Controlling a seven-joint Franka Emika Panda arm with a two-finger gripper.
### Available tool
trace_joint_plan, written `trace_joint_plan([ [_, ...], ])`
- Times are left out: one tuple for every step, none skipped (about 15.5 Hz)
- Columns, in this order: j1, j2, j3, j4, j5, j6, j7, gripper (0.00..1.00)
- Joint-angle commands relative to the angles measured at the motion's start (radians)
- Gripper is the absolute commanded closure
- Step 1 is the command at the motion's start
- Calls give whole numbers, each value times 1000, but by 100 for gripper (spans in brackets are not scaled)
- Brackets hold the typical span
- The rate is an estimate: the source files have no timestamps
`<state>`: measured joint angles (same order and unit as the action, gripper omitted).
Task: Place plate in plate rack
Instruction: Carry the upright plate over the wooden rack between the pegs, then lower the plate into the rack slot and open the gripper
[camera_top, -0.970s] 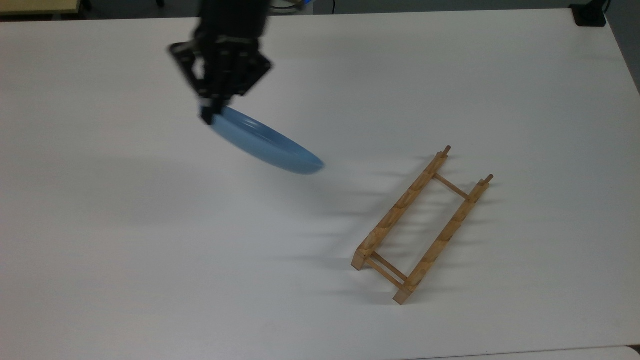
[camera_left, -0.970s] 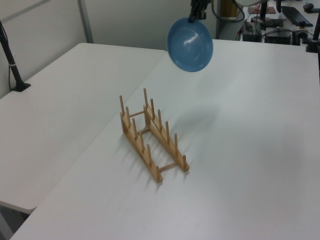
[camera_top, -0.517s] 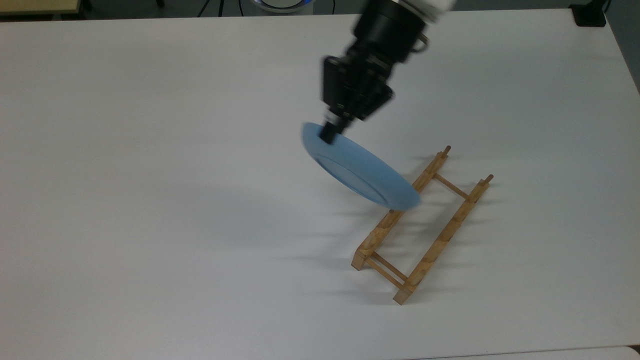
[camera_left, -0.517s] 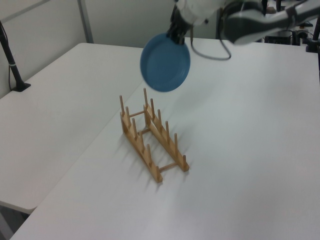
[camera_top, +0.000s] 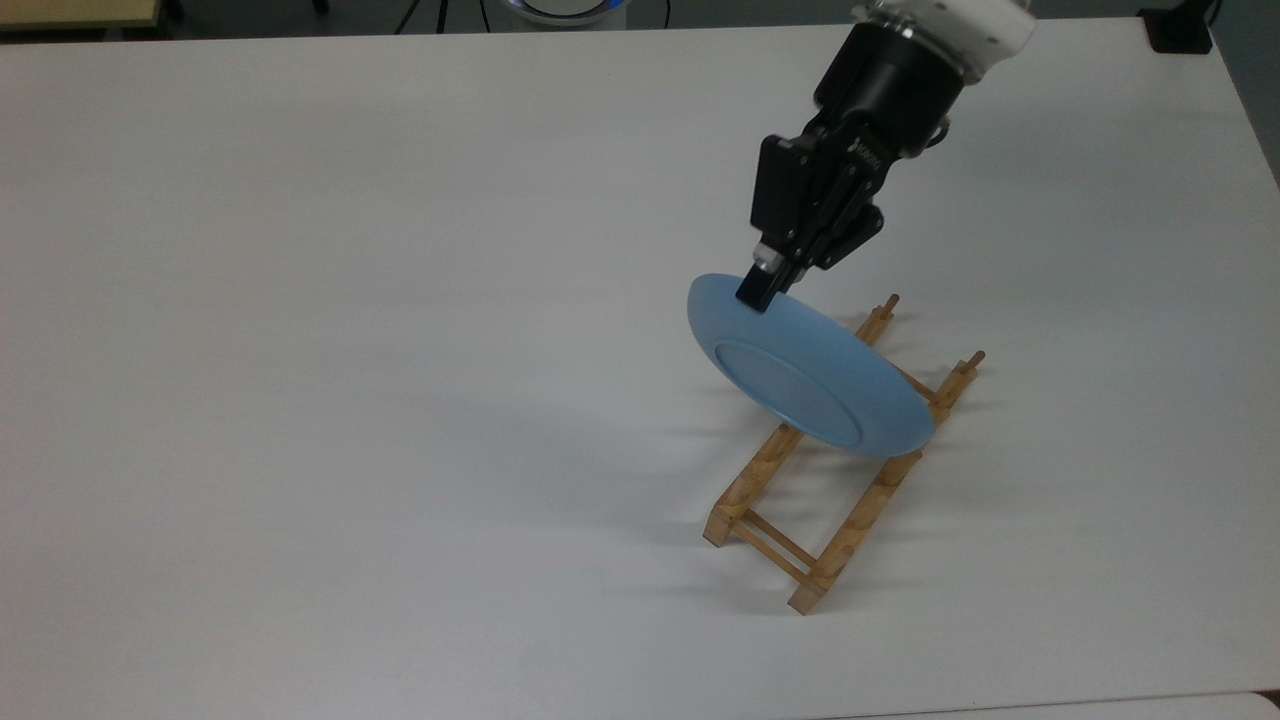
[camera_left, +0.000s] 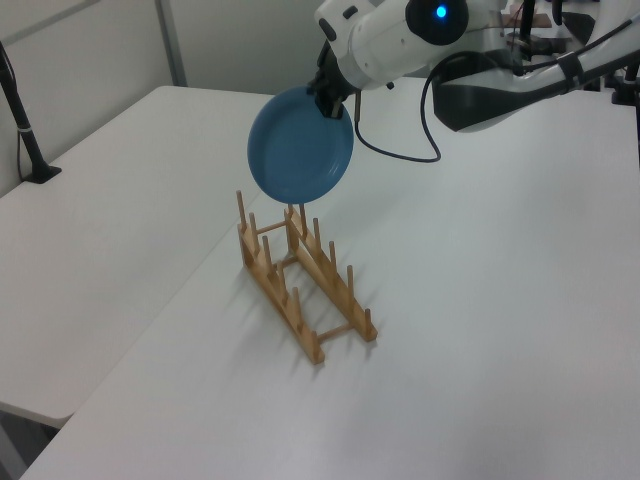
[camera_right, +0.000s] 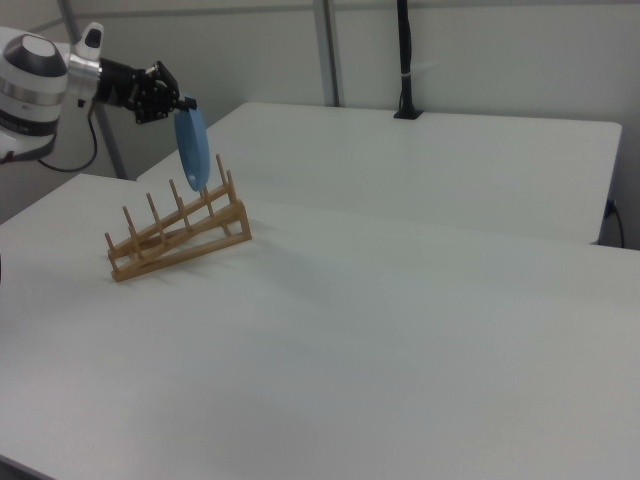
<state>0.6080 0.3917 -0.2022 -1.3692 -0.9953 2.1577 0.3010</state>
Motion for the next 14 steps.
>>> trace_joint_plan([
  [23,12,-17,38,-20,-30,46,100],
  [24,30,-17,39,-22,-30,59,100],
  [38,38,-17,39,-25,-30,67,100],
  [48,44,-17,39,-34,-30,70,100],
  [52,48,-17,39,-37,-32,76,100],
  [53,53,-17,42,-43,-39,88,100],
  [64,71,-17,45,-52,-44,99,100],
  [70,90,-23,50,-60,-44,115,100],
  [72,113,-25,68,-71,-44,128,100],
  [73,139,-25,81,-81,-45,136,100],
  [73,157,-25,90,-86,-45,144,100],
  [73,168,-25,97,-86,-44,145,100],
  [73,173,-25,99,-86,-44,145,100],
  [78,173,-23,98,-86,-44,145,100],
])
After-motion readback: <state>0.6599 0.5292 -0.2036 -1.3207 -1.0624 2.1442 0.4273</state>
